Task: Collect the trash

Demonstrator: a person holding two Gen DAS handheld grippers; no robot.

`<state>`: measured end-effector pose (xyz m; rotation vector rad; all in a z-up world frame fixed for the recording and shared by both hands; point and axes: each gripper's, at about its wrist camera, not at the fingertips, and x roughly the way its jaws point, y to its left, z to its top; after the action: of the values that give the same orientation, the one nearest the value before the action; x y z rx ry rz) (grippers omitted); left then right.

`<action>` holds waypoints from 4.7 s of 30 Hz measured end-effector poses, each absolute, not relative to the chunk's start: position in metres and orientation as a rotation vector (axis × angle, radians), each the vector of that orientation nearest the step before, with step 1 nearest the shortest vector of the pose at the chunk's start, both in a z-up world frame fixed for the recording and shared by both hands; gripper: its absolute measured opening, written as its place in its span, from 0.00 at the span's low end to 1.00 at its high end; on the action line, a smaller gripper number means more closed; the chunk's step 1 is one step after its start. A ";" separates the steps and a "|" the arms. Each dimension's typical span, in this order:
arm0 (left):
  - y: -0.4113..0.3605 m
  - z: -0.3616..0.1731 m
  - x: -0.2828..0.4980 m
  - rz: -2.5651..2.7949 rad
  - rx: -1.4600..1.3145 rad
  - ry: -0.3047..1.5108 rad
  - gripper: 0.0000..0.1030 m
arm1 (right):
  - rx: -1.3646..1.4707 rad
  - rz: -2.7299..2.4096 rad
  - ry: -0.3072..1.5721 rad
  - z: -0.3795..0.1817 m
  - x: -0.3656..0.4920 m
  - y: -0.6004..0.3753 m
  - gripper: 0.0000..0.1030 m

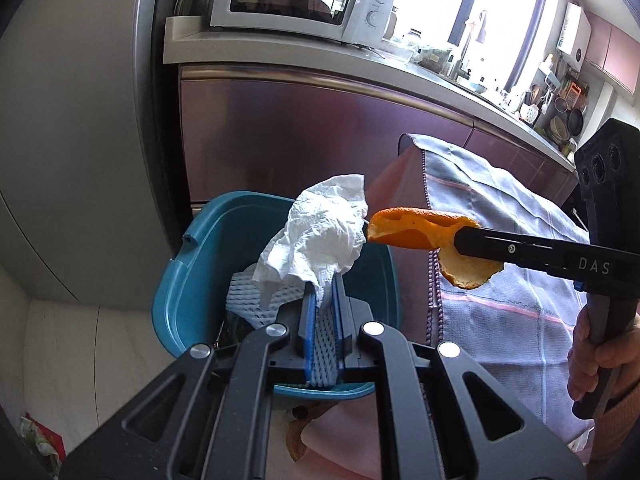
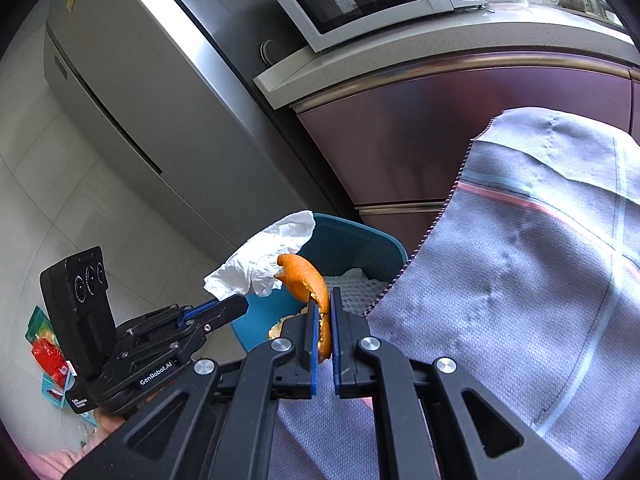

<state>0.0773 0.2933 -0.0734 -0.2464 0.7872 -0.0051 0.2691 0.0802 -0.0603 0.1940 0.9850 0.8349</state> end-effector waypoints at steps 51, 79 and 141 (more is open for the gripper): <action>0.200 -0.027 0.003 -0.053 -0.097 0.459 0.95 | 0.018 0.466 0.491 -0.020 0.135 -0.018 0.94; 0.118 0.008 -0.059 -0.044 -0.021 0.230 0.95 | 0.052 0.163 0.230 0.000 0.043 -0.110 0.94; 0.121 0.011 -0.065 -0.005 -0.018 0.200 0.95 | 0.073 0.104 0.216 -0.001 0.032 -0.119 0.94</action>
<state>-0.0646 0.1207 0.0108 -0.0180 0.1998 -0.0052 0.0320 -0.1189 -0.0006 0.0732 0.2157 0.1041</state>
